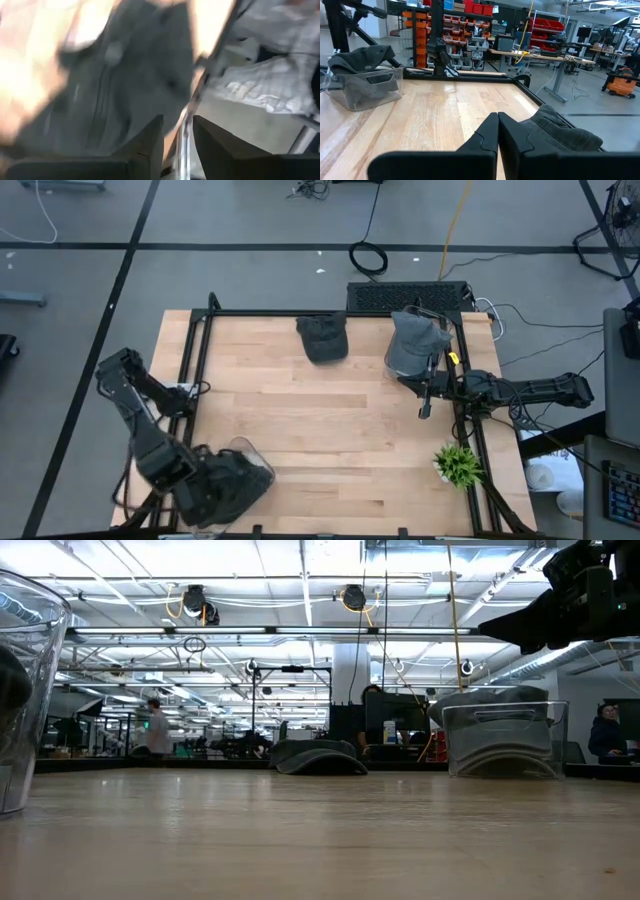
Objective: Pick & Place hat
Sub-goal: Put the left black cap into the bottom transparent bin
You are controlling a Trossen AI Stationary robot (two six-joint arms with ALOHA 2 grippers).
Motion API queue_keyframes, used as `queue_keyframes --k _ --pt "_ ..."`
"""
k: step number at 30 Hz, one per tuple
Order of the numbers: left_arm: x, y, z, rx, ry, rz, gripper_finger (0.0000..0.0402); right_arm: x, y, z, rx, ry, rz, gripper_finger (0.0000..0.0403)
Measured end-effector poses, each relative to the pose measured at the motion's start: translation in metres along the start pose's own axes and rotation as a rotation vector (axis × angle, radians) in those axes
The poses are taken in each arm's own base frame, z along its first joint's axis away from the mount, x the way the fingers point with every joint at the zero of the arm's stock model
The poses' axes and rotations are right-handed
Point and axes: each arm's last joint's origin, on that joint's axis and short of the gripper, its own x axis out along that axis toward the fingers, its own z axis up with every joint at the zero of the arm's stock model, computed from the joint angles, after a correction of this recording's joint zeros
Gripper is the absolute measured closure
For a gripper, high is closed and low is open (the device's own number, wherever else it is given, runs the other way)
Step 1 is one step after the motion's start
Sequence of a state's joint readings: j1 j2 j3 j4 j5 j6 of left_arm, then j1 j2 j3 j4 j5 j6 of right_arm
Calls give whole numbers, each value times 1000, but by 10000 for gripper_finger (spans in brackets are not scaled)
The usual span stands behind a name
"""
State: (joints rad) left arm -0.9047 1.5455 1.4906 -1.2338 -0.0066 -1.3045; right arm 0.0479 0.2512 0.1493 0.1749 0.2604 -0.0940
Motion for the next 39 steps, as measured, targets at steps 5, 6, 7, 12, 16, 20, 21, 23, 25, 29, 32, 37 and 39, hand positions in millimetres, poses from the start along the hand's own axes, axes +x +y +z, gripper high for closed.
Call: queue_keyframes --k 5,6,7,12,16,20,21,23,25,29,32,37,39 --pt "10 -1 -25 -219 27 36 323 0 0 0 0 0 0 403" --pt "14 0 -29 -260 18 52 335 0 0 0 0 0 0 403" --pt "18 1 -33 -293 8 68 350 0 0 0 0 0 0 403" --pt "48 9 -43 -408 60 97 392 0 0 0 0 0 0 403" --pt "70 18 -47 -416 164 112 388 0 0 0 0 0 0 403" --pt "85 32 -45 -361 129 175 397 0 0 0 0 0 0 403" --pt "87 34 -44 -346 117 183 395 0 0 0 0 0 0 403" --pt "90 37 -41 -300 105 193 387 0 0 0 0 0 0 403" --pt "93 41 -38 -266 93 205 381 0 0 0 0 0 0 403" --pt "96 45 -33 -196 69 221 388 0 0 0 0 0 0 403" --pt "96 46 -30 -159 51 219 397 0 0 0 0 0 0 403" --pt "97 46 -28 -149 -3 222 389 0 0 0 0 0 0 403" --pt "97 46 -28 -148 -15 221 394 0 0 0 0 0 0 403"
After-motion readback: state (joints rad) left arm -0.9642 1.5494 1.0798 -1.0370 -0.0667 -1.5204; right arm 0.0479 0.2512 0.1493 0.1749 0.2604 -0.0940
